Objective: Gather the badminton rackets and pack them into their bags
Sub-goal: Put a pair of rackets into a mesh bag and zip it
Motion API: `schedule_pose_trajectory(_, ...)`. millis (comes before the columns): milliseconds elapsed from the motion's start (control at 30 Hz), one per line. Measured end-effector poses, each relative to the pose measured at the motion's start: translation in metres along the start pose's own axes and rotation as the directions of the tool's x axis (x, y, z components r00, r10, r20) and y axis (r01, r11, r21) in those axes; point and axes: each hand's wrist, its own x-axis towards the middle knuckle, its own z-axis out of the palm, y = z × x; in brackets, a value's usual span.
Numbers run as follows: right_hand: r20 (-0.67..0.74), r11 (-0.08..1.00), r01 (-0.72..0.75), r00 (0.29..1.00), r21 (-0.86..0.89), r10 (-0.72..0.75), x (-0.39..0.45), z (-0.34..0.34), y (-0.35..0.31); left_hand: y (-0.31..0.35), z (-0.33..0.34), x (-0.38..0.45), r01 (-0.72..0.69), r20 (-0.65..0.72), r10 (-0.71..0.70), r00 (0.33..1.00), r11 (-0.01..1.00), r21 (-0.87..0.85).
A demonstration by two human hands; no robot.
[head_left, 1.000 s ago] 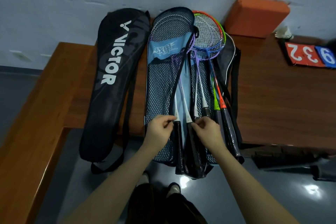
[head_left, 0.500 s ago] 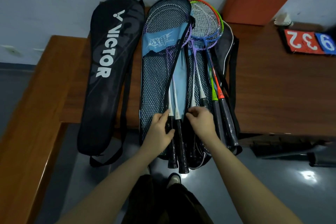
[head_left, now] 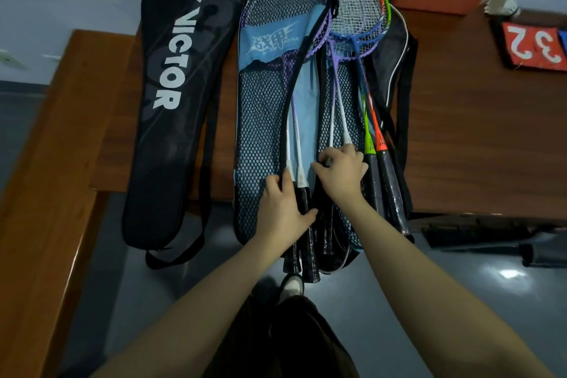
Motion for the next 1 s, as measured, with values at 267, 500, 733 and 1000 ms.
schedule_pose_trajectory(267, -0.026, 0.923, 0.064, 0.998, 0.379, -0.058, -0.015, -0.012, -0.005, -0.002, -0.022, -0.008, -0.025, -0.087, 0.005, 0.996, 0.974, -0.223)
schedule_pose_trajectory(500, -0.031, 0.641, 0.026, 1.0, 0.767, -0.003, -0.04, -0.03, -0.022, -0.003, -0.058, -0.009, 0.005, -0.11, -0.054, 0.993, 0.916, -0.402)
schedule_pose_trajectory(733, 0.204, 0.463, -0.21, 0.977, 0.861, 0.065, -0.056, -0.037, -0.03, -0.004, -0.079, -0.012, -0.004, -0.165, -0.07, 0.984, 0.911, -0.413)
schedule_pose_trajectory(1000, 0.091, 0.735, -0.069, 0.996, 0.674, 0.01, -0.063, -0.048, -0.024, 0.012, -0.096, -0.008, 0.068, -0.058, -0.101, 0.993, 0.906, -0.418)
